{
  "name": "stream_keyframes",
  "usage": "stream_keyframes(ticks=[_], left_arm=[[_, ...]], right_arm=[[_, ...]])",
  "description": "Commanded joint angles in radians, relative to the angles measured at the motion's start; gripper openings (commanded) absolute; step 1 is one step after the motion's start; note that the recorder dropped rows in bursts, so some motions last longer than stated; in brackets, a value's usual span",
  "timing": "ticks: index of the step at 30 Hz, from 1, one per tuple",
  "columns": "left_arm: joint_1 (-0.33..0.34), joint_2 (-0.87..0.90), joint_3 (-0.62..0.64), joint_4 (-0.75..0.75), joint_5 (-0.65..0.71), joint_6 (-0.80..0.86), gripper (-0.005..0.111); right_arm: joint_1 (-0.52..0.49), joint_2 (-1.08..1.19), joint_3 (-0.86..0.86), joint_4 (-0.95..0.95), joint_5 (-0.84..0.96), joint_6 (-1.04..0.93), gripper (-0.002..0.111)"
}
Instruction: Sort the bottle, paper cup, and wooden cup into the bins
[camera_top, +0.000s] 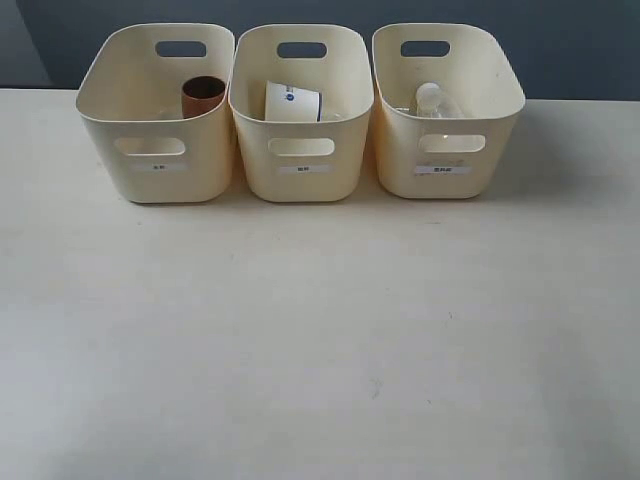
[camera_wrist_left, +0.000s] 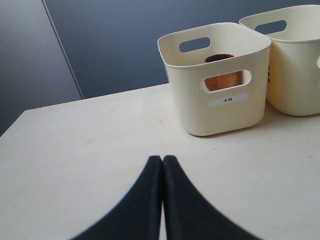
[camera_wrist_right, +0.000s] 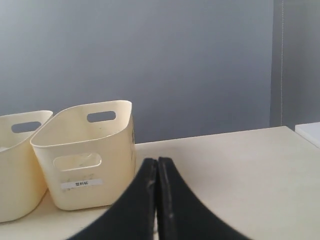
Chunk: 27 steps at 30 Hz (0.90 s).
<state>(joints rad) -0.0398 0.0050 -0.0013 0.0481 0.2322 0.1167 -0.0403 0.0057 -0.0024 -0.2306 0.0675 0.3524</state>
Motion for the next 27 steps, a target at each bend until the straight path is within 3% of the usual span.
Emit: stream_keyframes(ticks=[1, 27], left_arm=[[-0.003, -0.005, 0.001, -0.004, -0.001, -0.002, 0.000], [-0.003, -0.005, 0.001, -0.004, -0.001, -0.002, 0.000]], right_arm=[[-0.005, -0.006, 0.002, 0.077, -0.001, -0.118, -0.001], [-0.005, -0.006, 0.002, 0.169, 0.117, -0.112, -0.001]])
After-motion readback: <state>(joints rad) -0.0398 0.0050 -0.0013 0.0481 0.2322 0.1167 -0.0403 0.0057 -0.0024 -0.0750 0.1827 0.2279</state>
